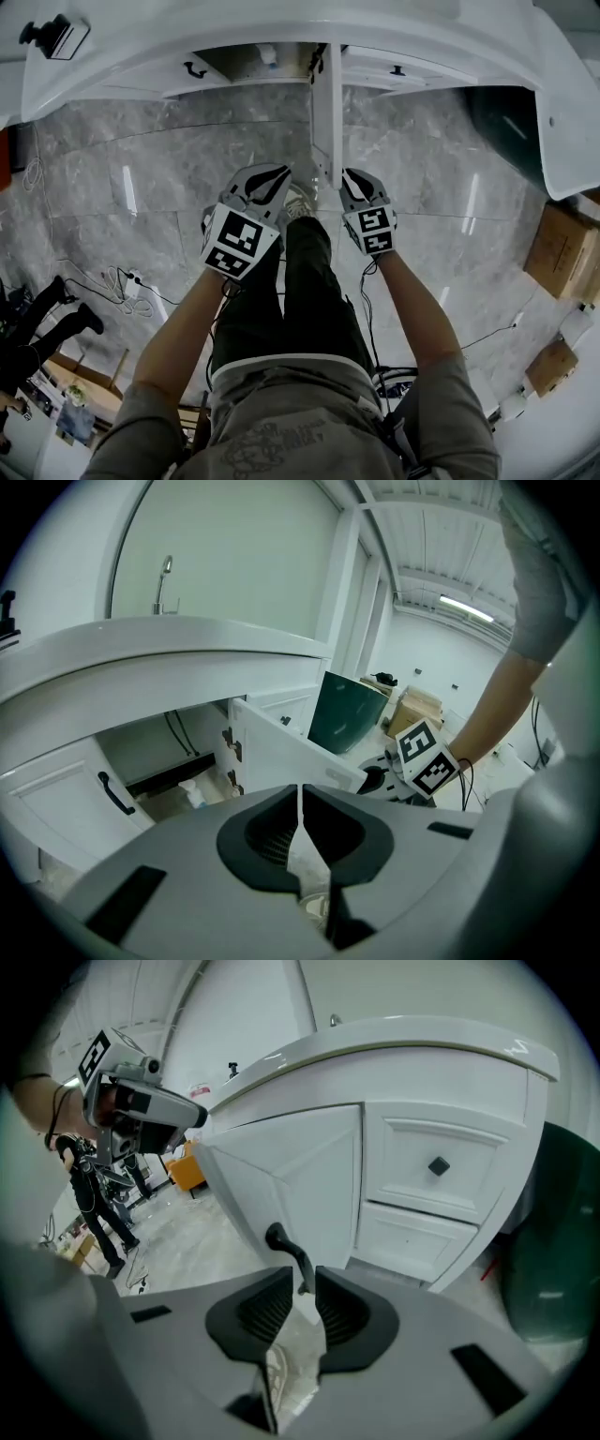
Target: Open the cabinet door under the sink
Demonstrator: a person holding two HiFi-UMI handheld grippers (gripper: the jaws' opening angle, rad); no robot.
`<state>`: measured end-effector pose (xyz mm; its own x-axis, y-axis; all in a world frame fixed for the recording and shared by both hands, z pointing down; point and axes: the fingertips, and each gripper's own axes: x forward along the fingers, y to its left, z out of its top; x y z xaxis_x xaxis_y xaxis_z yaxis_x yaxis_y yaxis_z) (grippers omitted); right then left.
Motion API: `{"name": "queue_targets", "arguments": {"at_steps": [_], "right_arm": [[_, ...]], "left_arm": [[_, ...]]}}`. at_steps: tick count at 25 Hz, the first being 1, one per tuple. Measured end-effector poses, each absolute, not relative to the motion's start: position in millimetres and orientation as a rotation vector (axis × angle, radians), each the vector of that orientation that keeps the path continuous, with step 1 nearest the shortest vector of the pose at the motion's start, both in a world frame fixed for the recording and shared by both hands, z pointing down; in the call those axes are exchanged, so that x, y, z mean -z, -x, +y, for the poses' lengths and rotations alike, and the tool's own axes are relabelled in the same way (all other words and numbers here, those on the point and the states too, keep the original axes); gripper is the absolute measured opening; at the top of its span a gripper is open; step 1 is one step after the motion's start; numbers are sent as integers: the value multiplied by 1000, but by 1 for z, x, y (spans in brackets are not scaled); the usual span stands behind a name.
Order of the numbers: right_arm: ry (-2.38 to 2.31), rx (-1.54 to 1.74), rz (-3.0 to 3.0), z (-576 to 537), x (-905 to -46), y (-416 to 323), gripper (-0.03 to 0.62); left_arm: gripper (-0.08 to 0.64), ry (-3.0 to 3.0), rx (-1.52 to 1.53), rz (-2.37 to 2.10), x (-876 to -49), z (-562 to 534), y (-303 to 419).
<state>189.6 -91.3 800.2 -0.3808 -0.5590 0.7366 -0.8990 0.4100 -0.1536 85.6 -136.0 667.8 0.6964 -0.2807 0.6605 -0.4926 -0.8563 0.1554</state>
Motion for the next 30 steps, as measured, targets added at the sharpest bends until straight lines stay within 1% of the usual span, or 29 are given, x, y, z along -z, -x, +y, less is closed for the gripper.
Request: {"name": "queue_targets", "arguments": {"at_steps": [5,6,8,12,19,30], "right_arm": [[-1241,-872,-1999,-70,-793,-200,83],[-1242,-869,-1992,-68,-788,-202,81],[-1209,-795,-1997,-64,-773,-199,52],[-1087,-700,-2061,-53,-738,-173,46],[-1105,-667,-2154,-73,-657,-140,41],[-1216,-602,-2382,-144,-483,-80,41]], "left_arm": [[29,-2568,-874,-662,-642,-139,-81],[29,-2568,-870,-673,-636,-140,-80],[29,-2567,-863,-694,-625,-140,-74],[29,-2562,-851,-734,-600,-137,-60],[29,-2570,-809,-824,-552,-141,-37],[29,-2615,-747,-985,-465,-160,0]]}}
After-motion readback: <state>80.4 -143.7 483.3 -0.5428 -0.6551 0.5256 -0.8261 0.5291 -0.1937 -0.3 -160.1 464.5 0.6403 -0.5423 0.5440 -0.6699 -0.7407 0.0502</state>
